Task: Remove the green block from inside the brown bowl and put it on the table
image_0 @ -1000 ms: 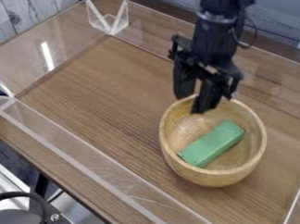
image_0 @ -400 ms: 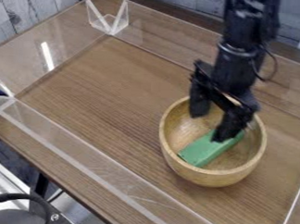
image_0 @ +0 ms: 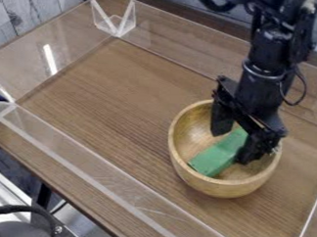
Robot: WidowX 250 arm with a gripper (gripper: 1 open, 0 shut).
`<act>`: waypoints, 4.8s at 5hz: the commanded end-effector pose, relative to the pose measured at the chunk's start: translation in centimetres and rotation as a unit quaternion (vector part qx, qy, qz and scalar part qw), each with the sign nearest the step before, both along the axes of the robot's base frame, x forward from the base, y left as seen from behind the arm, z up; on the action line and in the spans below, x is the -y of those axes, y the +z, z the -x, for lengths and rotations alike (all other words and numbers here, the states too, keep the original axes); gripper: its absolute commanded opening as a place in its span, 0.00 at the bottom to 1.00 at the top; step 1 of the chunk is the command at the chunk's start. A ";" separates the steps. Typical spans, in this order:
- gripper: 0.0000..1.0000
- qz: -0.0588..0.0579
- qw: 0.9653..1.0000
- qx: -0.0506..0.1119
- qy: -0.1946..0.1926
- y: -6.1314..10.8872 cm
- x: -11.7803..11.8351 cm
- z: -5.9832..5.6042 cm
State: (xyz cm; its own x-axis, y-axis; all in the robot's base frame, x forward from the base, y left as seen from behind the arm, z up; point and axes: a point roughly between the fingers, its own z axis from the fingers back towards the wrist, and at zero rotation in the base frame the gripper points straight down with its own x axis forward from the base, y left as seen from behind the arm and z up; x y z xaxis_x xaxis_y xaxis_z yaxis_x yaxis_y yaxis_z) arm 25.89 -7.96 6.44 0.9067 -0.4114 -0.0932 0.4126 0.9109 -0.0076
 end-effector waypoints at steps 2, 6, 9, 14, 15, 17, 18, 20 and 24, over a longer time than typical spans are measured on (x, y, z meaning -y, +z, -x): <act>1.00 0.025 0.999 0.017 0.026 2.7 0.2 -1.0; 1.00 0.049 0.998 -0.013 0.038 0.1 -0.4 -1.8; 1.00 0.010 1.000 0.020 0.014 1.8 -0.9 -1.8; 1.00 0.055 0.998 0.018 0.024 -0.8 -0.3 -2.3; 1.00 0.053 0.998 0.008 0.032 -1.9 -0.3 -2.5; 0.00 0.044 0.998 -0.011 0.040 -2.8 -0.7 -2.3; 0.00 0.046 0.998 -0.011 0.038 -2.9 -0.8 -2.5; 0.00 0.054 0.998 -0.008 0.043 -2.4 -1.0 -2.4; 0.00 0.053 0.996 0.012 0.076 4.6 -1.7 -1.6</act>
